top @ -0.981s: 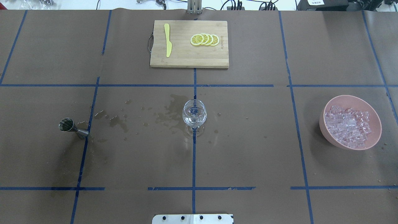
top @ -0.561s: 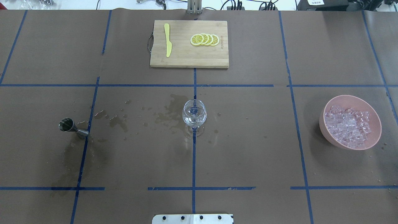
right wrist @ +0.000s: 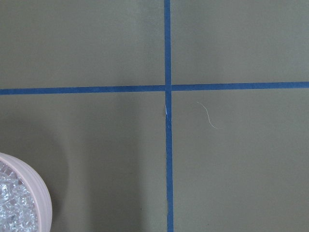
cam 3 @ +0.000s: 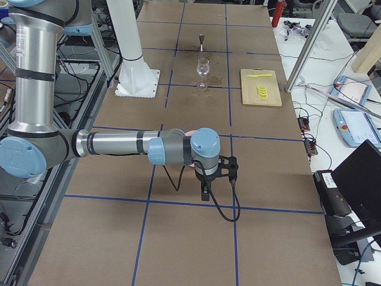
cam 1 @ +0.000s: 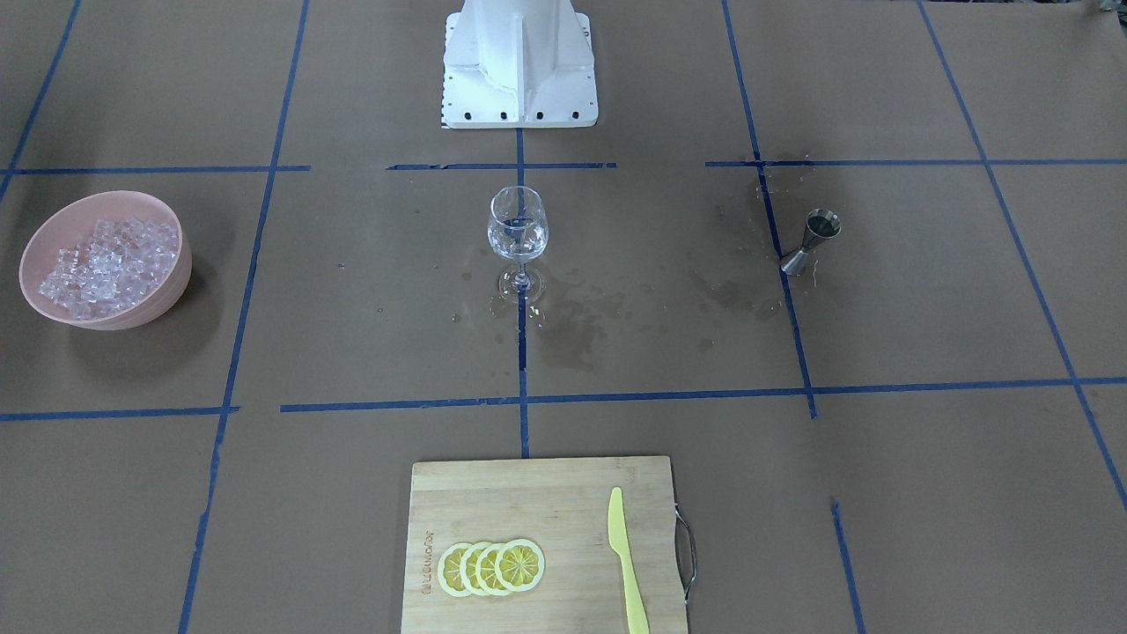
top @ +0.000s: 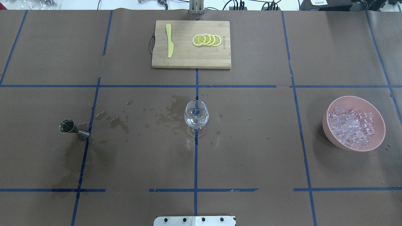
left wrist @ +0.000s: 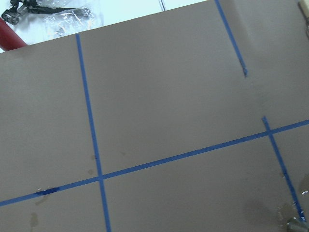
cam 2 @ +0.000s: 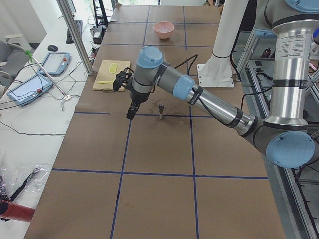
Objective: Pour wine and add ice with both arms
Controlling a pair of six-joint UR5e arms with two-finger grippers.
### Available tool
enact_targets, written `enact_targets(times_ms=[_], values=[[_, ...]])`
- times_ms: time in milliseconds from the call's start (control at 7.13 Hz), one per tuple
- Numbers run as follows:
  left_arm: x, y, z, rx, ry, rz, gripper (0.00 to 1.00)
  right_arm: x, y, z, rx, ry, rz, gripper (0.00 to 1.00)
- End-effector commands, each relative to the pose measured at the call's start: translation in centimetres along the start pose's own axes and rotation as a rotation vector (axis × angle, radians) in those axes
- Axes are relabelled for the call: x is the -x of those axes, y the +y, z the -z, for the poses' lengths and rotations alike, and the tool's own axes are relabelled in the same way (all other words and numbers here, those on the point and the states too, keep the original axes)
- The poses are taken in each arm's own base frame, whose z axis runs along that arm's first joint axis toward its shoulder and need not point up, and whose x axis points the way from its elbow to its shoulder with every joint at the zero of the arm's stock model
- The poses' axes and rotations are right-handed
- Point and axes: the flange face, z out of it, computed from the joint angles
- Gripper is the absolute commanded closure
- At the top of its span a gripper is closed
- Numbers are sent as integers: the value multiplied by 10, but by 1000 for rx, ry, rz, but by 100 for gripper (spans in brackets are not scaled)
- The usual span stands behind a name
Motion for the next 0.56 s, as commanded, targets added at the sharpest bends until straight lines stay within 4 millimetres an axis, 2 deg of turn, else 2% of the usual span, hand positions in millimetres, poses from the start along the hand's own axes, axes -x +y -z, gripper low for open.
enact_targets(times_ms=[0,280,421], values=[[-66,36,-12,9,86,109,0,3,-7,3,-5,3,6,0],[-95,77,-46,-68,112,181,0,8,-16,5,-10,3,13,0],[-105,93,-53,-97,104,183,0,7,-15,4,-10,5,10,0]])
